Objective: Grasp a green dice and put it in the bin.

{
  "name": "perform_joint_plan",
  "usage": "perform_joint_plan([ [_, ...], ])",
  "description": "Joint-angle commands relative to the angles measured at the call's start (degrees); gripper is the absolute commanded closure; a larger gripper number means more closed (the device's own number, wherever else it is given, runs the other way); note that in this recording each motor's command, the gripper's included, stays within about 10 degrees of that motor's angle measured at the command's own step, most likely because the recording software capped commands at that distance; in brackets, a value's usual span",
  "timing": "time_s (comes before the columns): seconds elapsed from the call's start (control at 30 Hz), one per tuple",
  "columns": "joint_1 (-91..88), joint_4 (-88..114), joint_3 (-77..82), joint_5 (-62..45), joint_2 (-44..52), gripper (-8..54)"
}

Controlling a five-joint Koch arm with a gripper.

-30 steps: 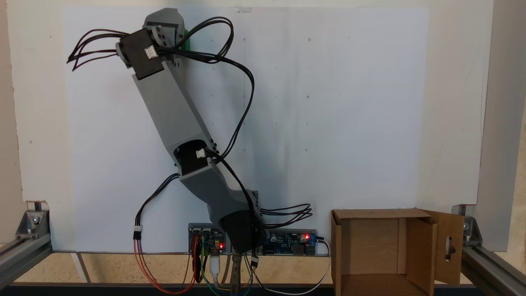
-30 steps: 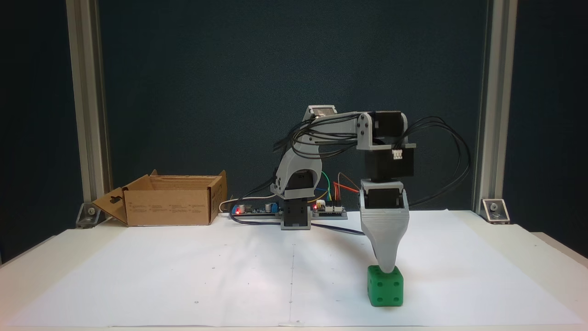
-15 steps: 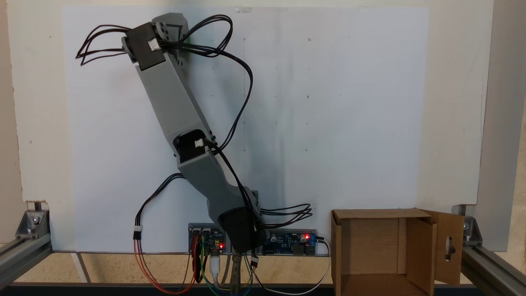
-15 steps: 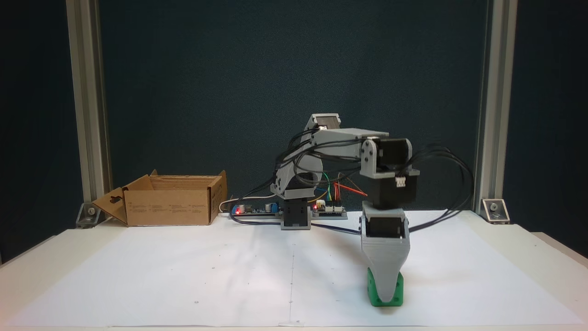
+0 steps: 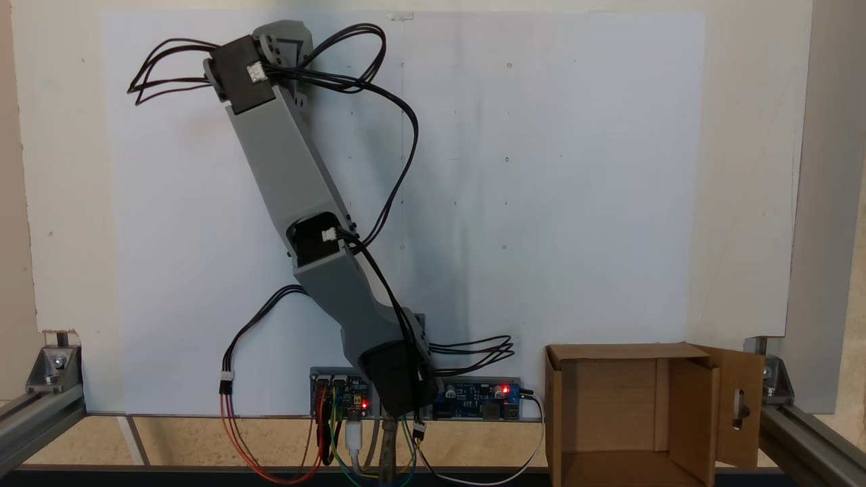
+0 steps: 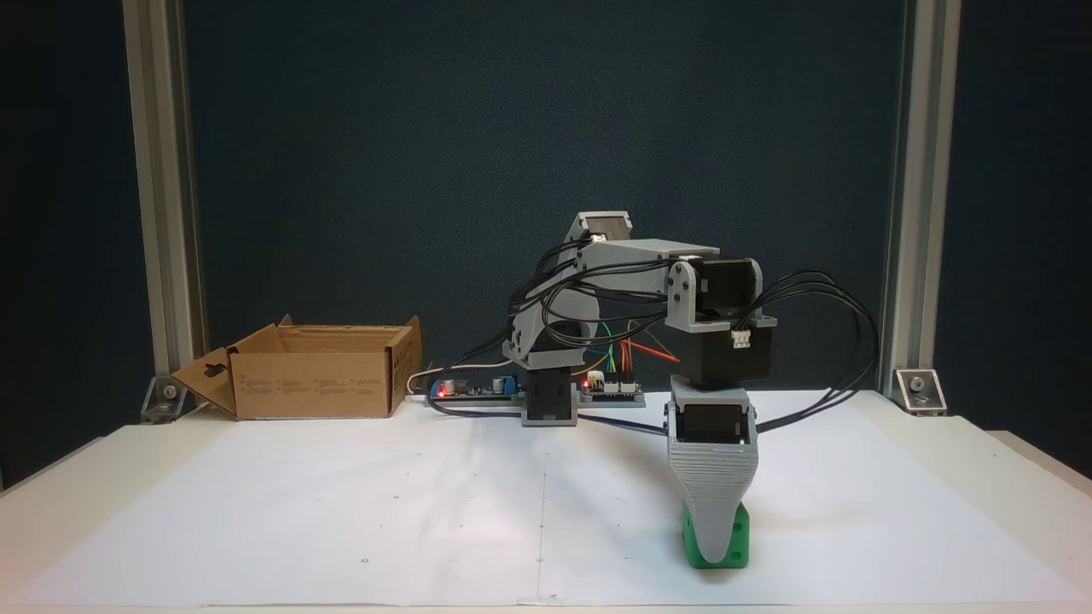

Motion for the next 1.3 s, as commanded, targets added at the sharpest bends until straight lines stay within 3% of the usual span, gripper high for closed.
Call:
perform_joint_plan([
  [0.0, 0.2, -1.0, -3.3, 3.4, 0.8, 6.6],
  [0.93, 1.7, -4.2, -3.3, 3.3, -1.1, 10.1],
  [1.07, 1.7, -4.0, -3.3, 3.3, -1.1, 17.1],
  [1.23, 1.3, -2.7, -3.3, 3.3, -1.1, 33.0],
  [1.27, 1.3, -2.7, -3.3, 3.3, -1.1, 33.8],
])
